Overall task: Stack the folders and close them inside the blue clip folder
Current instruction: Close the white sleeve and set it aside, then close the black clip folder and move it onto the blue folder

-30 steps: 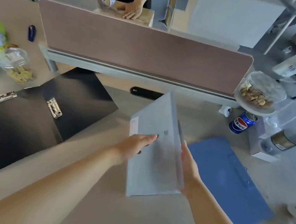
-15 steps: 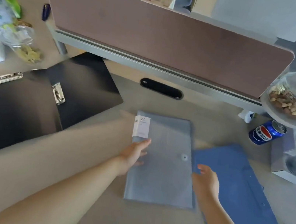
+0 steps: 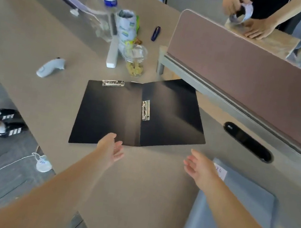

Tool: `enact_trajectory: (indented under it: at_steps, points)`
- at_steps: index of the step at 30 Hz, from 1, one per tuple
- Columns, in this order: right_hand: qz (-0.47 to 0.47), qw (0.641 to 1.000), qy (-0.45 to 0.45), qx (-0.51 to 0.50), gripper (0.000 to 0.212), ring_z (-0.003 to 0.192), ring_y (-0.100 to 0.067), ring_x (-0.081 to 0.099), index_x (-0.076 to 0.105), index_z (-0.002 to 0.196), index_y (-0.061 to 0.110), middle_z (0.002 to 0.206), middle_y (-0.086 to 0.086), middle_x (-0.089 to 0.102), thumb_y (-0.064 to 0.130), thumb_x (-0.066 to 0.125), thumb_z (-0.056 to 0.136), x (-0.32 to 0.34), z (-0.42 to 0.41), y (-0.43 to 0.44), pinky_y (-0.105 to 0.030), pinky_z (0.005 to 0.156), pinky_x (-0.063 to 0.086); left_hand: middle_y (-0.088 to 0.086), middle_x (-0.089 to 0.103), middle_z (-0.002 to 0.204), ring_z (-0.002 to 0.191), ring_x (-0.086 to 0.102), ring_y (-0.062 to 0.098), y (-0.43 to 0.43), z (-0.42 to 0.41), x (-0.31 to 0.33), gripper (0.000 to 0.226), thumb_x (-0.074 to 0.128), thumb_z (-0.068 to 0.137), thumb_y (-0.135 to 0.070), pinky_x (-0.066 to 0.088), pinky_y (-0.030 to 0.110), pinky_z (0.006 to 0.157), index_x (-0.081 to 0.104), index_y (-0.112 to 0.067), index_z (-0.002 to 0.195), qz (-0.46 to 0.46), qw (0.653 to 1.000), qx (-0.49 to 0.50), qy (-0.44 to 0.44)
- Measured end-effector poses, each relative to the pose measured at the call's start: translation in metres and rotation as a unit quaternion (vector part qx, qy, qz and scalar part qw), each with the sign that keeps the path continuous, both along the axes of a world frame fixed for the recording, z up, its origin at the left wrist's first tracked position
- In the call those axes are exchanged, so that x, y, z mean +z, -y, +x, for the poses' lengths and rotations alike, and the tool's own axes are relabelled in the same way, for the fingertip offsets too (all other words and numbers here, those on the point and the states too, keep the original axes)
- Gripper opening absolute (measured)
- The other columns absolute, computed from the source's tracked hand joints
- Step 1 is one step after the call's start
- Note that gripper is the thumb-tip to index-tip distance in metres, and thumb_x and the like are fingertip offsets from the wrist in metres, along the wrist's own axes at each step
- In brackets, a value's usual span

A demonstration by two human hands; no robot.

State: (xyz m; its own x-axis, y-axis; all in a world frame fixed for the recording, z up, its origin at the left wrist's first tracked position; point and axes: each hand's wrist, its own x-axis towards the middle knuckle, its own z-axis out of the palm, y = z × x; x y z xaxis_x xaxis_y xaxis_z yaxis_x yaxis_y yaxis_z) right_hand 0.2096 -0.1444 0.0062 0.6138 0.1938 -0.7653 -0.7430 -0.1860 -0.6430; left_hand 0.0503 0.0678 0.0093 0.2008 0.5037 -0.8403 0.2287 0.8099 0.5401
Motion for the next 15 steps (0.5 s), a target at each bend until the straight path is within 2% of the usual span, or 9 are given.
enact_trajectory:
  at_steps: [3, 5, 8, 9, 11, 12, 13, 14, 15]
  points:
    - [0.011, 1.000, -0.006, 0.020, 0.018, 0.104, -0.024, 0.061, 0.058, 0.107, 0.014, 0.113, -0.008, 0.061, 0.023, 0.062, 0.092, -0.009, 0.004, -0.022, -0.041, 0.098, 0.050, 0.002, 0.059, 0.088, 0.068, 0.056, 0.015, -0.016, -0.008, -0.010, 0.013, 0.046, 0.094, -0.017, 0.051, 0.031, 0.072, 0.058, -0.011, 0.097, 0.037, 0.997, 0.052, -0.032]
    - [0.013, 1.000, -0.001, 0.025, 0.016, 0.108, -0.026, 0.063, 0.059, 0.103, 0.015, 0.117, -0.008, 0.062, 0.024, 0.064, 0.091, -0.015, 0.007, -0.033, -0.042, 0.100, 0.050, -0.002, 0.050, 0.075, 0.060, 0.046, 0.013, -0.025, -0.008, -0.014, 0.021, 0.044, 0.093, -0.013, 0.040, 0.024, 0.060, 0.051, -0.018, 0.074, 0.060, 0.997, 0.044, -0.031]
    - [0.023, 1.000, -0.014, 0.015, 0.026, 0.108, -0.026, 0.064, 0.054, 0.112, 0.011, 0.108, -0.008, 0.062, 0.022, 0.064, 0.091, -0.024, 0.011, -0.049, -0.042, 0.102, 0.049, -0.001, 0.034, 0.064, 0.058, 0.015, 0.018, -0.039, -0.007, -0.016, 0.029, 0.039, 0.085, -0.005, 0.016, 0.025, 0.055, 0.037, -0.021, 0.060, 0.066, 0.995, 0.045, -0.054]
    - [0.023, 1.000, -0.017, 0.008, 0.027, 0.107, -0.025, 0.065, 0.054, 0.113, 0.010, 0.103, -0.007, 0.062, 0.021, 0.064, 0.091, -0.025, 0.010, -0.055, -0.042, 0.102, 0.050, -0.001, 0.031, 0.062, 0.058, 0.015, 0.016, -0.043, -0.008, -0.014, 0.029, 0.039, 0.081, -0.004, 0.016, 0.026, 0.055, 0.034, -0.021, 0.058, 0.068, 0.994, 0.042, -0.077]
    - [0.018, 1.000, -0.013, -0.009, 0.026, 0.101, -0.023, 0.066, 0.056, 0.111, 0.006, 0.101, -0.007, 0.063, 0.020, 0.063, 0.091, -0.028, 0.009, -0.064, -0.038, 0.099, 0.051, -0.001, 0.033, 0.062, 0.053, 0.027, 0.015, -0.050, -0.008, -0.010, 0.029, 0.043, 0.080, -0.005, 0.030, 0.027, 0.051, 0.035, -0.022, 0.058, 0.082, 0.991, 0.032, -0.103]
    - [0.006, 1.000, -0.002, -0.009, 0.026, 0.096, -0.021, 0.067, 0.058, 0.108, 0.002, 0.103, -0.009, 0.066, 0.020, 0.064, 0.091, -0.029, 0.008, -0.068, -0.036, 0.098, 0.052, -0.001, 0.037, 0.063, 0.054, 0.035, 0.015, -0.053, -0.007, -0.007, 0.027, 0.046, 0.083, -0.006, 0.042, 0.030, 0.057, 0.042, -0.020, 0.061, 0.085, 0.991, 0.024, -0.102]
    - [-0.015, 1.000, 0.015, -0.002, 0.028, 0.092, -0.020, 0.068, 0.059, 0.106, -0.002, 0.104, -0.011, 0.068, 0.021, 0.064, 0.091, -0.027, 0.006, -0.069, -0.034, 0.097, 0.052, 0.000, 0.043, 0.067, 0.059, 0.043, 0.015, -0.055, -0.005, -0.005, 0.019, 0.048, 0.087, -0.009, 0.051, 0.034, 0.071, 0.051, -0.017, 0.071, 0.085, 0.991, 0.017, -0.098]
    - [-0.038, 0.999, 0.031, 0.007, 0.031, 0.089, -0.019, 0.068, 0.061, 0.104, -0.005, 0.102, -0.011, 0.070, 0.023, 0.064, 0.090, -0.025, 0.004, -0.071, -0.032, 0.094, 0.052, 0.000, 0.047, 0.072, 0.064, 0.050, 0.016, -0.058, -0.005, -0.004, 0.009, 0.049, 0.090, -0.012, 0.054, 0.036, 0.086, 0.056, -0.014, 0.084, 0.089, 0.991, 0.009, -0.100]
    - [-0.060, 0.997, 0.054, 0.017, 0.029, 0.088, -0.020, 0.068, 0.063, 0.095, -0.004, 0.101, -0.012, 0.071, 0.024, 0.064, 0.090, -0.022, 0.002, -0.072, -0.029, 0.087, 0.052, 0.000, 0.049, 0.075, 0.067, 0.052, 0.016, -0.063, -0.005, -0.004, 0.010, 0.050, 0.092, -0.015, 0.052, 0.036, 0.093, 0.058, -0.013, 0.096, 0.091, 0.991, -0.001, -0.102]
